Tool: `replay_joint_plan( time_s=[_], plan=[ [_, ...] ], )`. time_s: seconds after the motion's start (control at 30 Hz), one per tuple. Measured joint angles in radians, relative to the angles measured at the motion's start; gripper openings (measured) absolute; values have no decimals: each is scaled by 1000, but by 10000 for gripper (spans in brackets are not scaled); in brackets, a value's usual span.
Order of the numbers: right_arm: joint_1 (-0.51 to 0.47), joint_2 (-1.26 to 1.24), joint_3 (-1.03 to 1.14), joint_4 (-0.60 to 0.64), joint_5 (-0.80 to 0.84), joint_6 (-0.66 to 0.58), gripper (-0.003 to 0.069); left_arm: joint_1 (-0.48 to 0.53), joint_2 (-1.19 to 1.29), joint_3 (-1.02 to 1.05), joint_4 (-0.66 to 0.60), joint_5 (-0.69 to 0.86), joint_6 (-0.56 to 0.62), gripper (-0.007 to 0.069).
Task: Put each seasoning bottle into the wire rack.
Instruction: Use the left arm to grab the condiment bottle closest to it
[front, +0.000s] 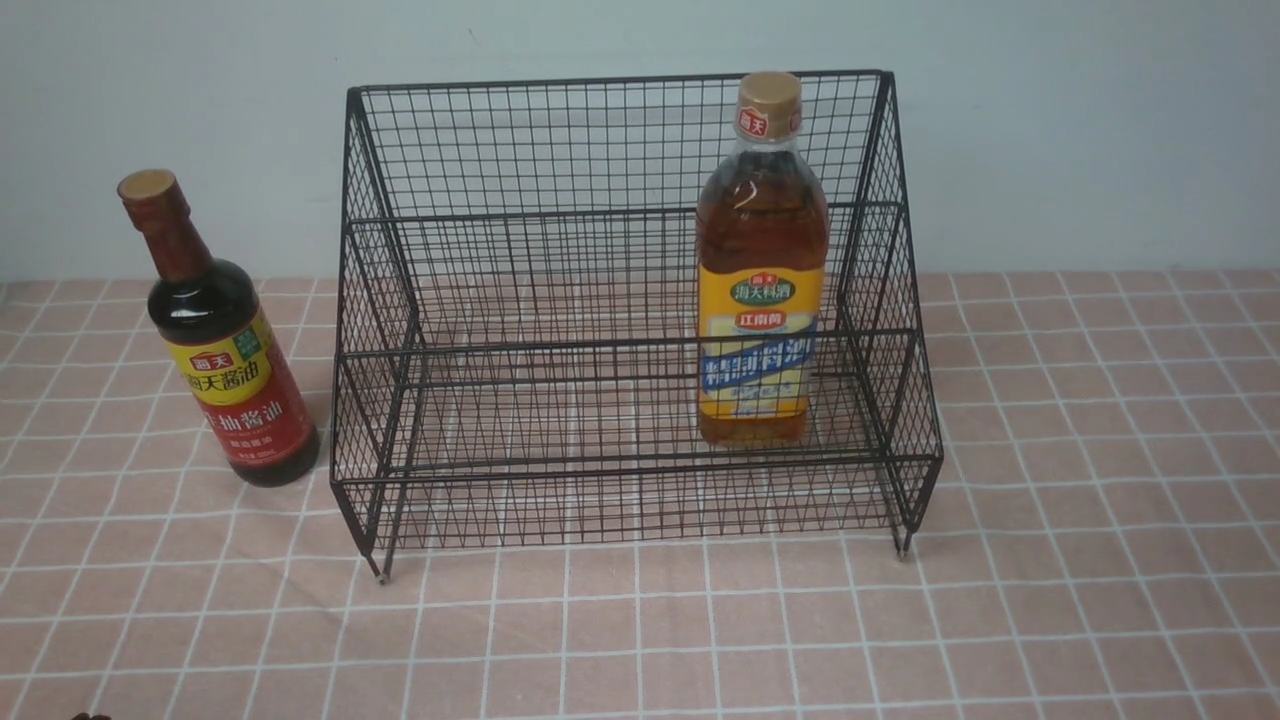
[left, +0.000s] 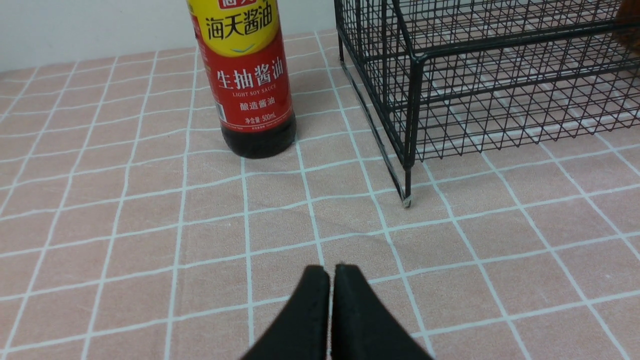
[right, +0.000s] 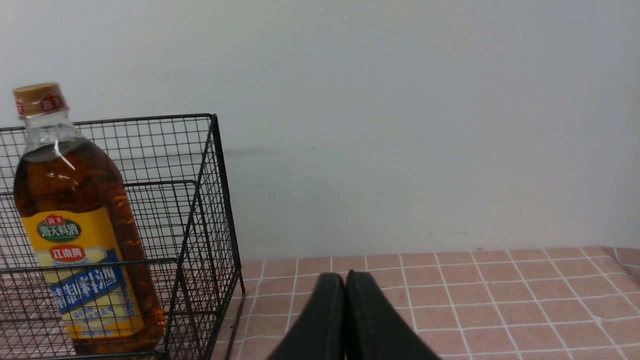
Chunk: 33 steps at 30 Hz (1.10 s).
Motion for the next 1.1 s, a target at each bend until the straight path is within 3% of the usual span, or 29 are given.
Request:
replay_joint_plan(
  time_s=[0.3, 0.4, 0.5, 0.63, 1.1],
  plan=[
    [-2, 0, 0, 24, -14, -34, -10, 0, 0, 0, 0, 0, 0, -7],
    [-2, 0, 0, 74, -26, -111, -10, 0, 0, 0, 0, 0, 0, -7],
    [-2, 0, 0, 222, -31, -300, -10, 0, 0, 0, 0, 0, 0, -7],
    [-2, 0, 0, 331, -31, -437, -10, 0, 0, 0, 0, 0, 0, -7],
    [-31, -41, 70, 356, -8, -467, -10, 0, 0, 0, 0, 0, 0, -7]
  ],
)
